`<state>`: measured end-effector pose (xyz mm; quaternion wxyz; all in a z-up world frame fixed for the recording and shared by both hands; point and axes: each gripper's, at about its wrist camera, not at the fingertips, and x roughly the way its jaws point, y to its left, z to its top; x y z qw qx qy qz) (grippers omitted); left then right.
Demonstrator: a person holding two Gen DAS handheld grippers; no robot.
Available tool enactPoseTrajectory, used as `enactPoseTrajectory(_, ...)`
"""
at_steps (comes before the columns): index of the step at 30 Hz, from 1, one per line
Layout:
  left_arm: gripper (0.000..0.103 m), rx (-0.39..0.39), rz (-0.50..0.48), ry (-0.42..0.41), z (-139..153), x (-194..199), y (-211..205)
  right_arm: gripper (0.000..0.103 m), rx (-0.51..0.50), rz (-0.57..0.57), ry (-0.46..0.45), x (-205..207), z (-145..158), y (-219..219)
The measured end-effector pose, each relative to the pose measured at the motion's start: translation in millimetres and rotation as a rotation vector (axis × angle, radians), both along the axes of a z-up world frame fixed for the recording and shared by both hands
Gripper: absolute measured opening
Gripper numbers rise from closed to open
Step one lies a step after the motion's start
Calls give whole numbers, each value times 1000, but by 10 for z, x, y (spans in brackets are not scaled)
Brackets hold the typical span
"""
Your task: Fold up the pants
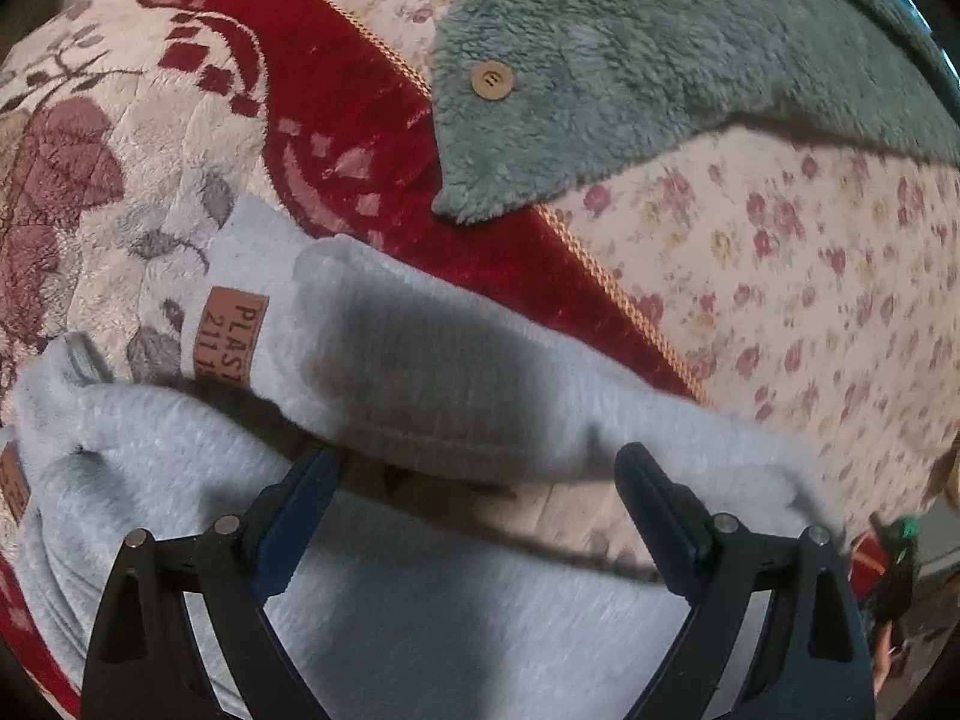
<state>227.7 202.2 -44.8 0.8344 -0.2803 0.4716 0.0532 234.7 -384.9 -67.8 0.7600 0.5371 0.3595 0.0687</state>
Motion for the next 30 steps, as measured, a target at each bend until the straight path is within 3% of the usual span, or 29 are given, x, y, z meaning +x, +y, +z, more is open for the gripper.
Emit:
enactPoseTrajectory(4, 93, -43, 7, 24, -57, 88, -12, 89, -3, -1, 23, 35, -82, -15)
enactPoseTrajectory(8, 93, -210, 76, -14, -129, 4, -27, 89, -8, 13, 18, 53, -80, -1)
enactPoseTrajectory(11, 100, -288, 93, -23, -221, 28, -124, 89, 21, 8, 11, 12, -108, -29)
enactPoseTrajectory(15, 101, -411, 119, -27, -370, 109, -202, 89, 0, 14, 2, 0, -92, -31)
enactPoseTrajectory(22, 101, -461, 161, 24, -610, 285, -280, 89, 9, 29, 12, 31, -173, -38)
enactPoseTrajectory(26, 100, -451, 170, 32, -667, 325, -237, 89, 20, 22, 11, 43, -199, -77)
enactPoseTrajectory(28, 91, -437, 177, 24, -662, 327, -205, 88, 32, 8, -9, 58, -197, -116)
enactPoseTrajectory(29, 77, -419, 168, 26, -655, 340, -198, 88, 38, 2, -20, 72, -195, -131)
enactPoseTrajectory(30, 54, -408, 155, 29, -655, 350, -197, 86, 41, -4, -28, 85, -192, -141)
